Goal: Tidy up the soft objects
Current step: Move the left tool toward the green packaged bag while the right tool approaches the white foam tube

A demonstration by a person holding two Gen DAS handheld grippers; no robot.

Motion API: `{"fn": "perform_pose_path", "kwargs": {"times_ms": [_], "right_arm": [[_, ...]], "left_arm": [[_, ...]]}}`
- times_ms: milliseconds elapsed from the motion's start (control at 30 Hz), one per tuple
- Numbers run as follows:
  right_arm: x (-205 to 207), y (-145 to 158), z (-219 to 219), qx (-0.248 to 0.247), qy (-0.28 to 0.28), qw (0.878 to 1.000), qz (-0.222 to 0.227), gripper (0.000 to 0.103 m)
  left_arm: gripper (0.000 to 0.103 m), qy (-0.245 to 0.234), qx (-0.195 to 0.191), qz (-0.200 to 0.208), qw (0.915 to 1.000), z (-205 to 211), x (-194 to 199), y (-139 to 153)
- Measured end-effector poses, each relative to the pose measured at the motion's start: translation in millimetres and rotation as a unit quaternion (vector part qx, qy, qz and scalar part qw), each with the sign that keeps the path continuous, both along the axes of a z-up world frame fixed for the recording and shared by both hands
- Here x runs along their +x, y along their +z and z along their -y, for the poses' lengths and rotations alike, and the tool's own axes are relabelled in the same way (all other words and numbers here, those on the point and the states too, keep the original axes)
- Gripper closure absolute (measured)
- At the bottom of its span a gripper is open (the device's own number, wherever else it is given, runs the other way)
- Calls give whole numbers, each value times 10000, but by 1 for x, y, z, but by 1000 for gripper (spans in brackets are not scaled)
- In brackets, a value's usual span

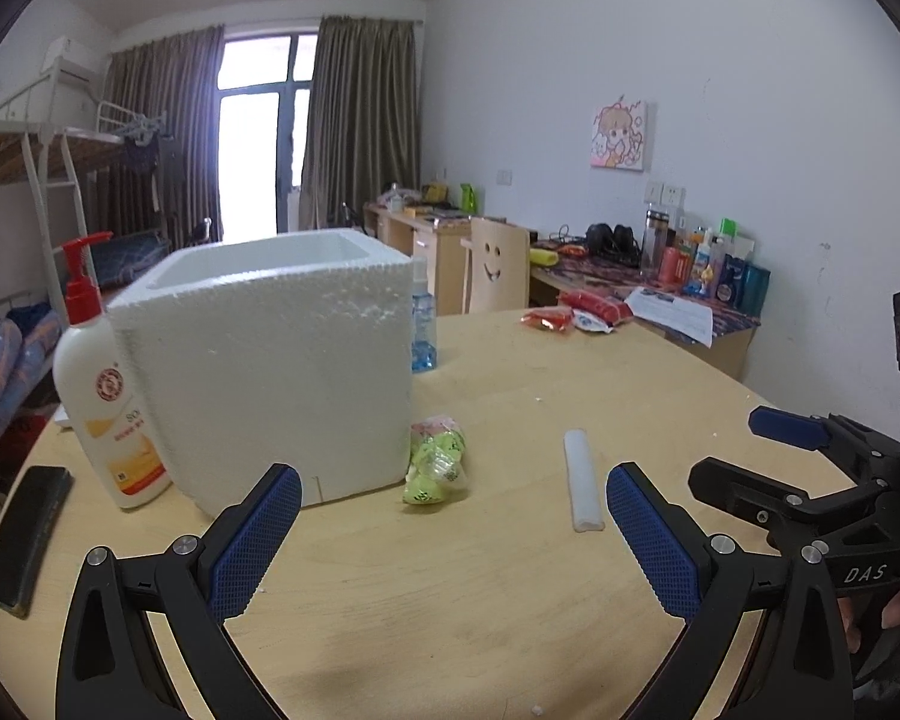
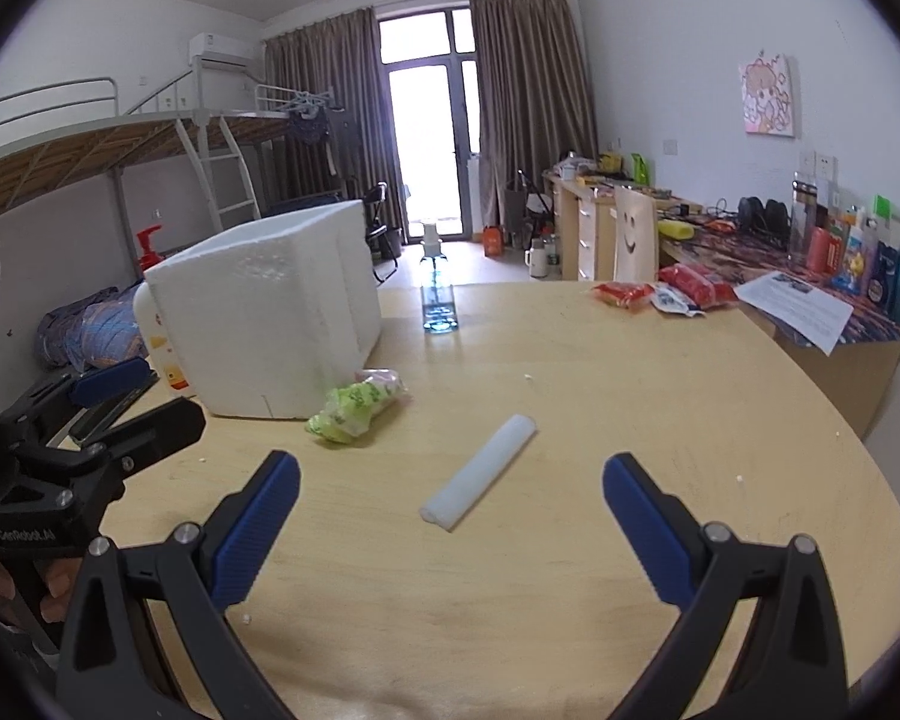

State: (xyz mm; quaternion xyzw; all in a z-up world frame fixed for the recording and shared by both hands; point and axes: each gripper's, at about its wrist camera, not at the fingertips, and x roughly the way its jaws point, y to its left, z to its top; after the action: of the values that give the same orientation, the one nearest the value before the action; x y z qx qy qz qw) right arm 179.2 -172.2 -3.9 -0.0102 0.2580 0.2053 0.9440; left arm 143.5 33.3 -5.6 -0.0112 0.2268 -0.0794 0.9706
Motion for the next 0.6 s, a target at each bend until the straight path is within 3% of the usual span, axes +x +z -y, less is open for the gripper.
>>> {"fn": "perform_pose_path", "kwargs": {"times_ms": [600], "right_arm": [[23,-11,14,-7,-246,9986,-461,1]], "left_arm": [[2,-48,115,-652,9978,16,45,-12]]}}
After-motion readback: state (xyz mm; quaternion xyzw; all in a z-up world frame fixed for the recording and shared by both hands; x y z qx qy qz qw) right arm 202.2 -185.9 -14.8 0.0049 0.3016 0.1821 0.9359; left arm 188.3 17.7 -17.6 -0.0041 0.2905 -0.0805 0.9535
